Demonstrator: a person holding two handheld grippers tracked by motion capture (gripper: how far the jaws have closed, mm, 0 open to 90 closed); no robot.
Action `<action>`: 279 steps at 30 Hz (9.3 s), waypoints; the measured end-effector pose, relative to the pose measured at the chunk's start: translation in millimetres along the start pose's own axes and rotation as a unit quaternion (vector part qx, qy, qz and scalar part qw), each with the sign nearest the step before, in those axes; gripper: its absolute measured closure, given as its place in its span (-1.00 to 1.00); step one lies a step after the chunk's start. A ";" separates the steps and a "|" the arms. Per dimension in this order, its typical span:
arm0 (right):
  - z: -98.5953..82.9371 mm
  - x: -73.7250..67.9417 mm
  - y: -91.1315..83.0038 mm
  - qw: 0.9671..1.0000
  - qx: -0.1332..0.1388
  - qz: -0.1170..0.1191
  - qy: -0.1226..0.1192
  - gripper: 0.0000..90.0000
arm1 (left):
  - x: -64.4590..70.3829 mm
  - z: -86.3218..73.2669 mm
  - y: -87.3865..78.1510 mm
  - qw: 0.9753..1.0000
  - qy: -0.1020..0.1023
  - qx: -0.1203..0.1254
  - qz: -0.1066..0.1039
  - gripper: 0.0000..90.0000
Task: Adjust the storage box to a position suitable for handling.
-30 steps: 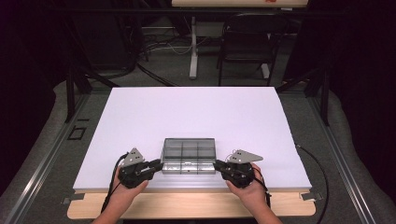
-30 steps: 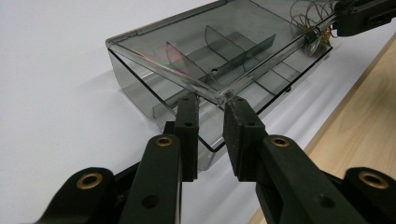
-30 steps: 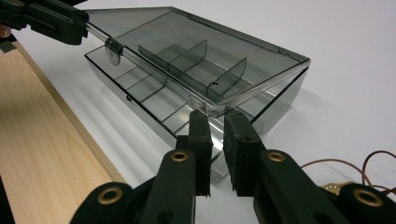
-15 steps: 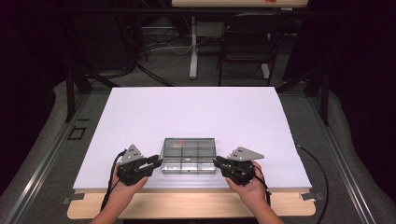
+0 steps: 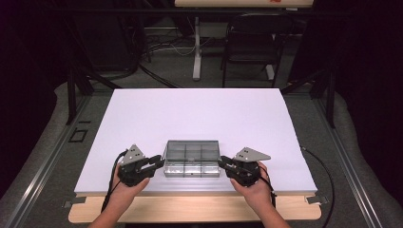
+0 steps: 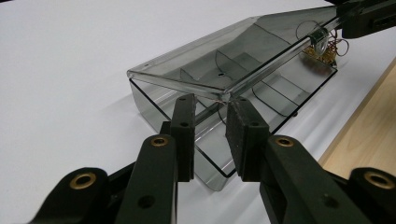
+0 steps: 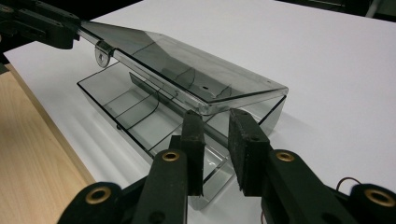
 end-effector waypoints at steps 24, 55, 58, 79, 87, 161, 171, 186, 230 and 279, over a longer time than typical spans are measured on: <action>23.6 2.5 0.4 1.000 0.016 -0.002 0.002 0.70 | -9.1 21.3 -0.6 1.000 -0.006 0.012 0.004 0.65; 52.6 14.5 11.6 1.000 0.014 -0.003 0.018 0.69 | -31.8 44.8 8.6 1.000 -0.017 0.015 0.008 0.66; 55.7 15.5 13.2 1.000 0.014 -0.001 0.020 0.68 | -33.9 46.7 9.5 1.000 -0.019 0.017 0.009 0.66; 71.1 23.8 21.7 1.000 0.015 -0.007 0.021 0.68 | -48.0 56.6 17.7 0.999 -0.031 0.022 0.012 0.66; 75.8 26.8 25.6 0.999 0.021 -0.008 0.024 0.68 | -52.4 60.1 21.4 0.999 -0.036 0.025 0.016 0.66; 56.2 50.9 69.6 0.998 0.001 0.001 0.058 0.51 | -69.3 38.8 62.9 0.995 -0.092 0.029 0.005 0.53; 55.6 50.7 70.2 0.998 0.005 0.000 0.056 0.50 | -69.3 32.8 68.9 0.995 -0.094 0.024 0.004 0.52; 54.9 53.9 73.3 0.998 0.006 -0.010 0.059 0.55 | -70.9 31.5 74.2 0.994 -0.101 0.027 0.000 0.50; 57.2 61.9 84.7 0.996 0.004 -0.019 0.084 0.58 | -77.4 25.5 92.1 0.994 -0.112 0.017 0.007 0.54; 55.8 72.5 102.9 0.989 -0.006 -0.018 0.145 0.48 | -83.2 21.1 106.9 0.987 -0.160 0.024 -0.007 0.40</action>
Point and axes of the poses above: each handheld gripper's, and its own axes: y roughly forward along the jaws, z roughly out of its top, x roughly to its right, the point moved 9 cm from there along y, roughly forward along the jaws, and after that the axes turned 11 degrees about y, right-handed, at the moved point
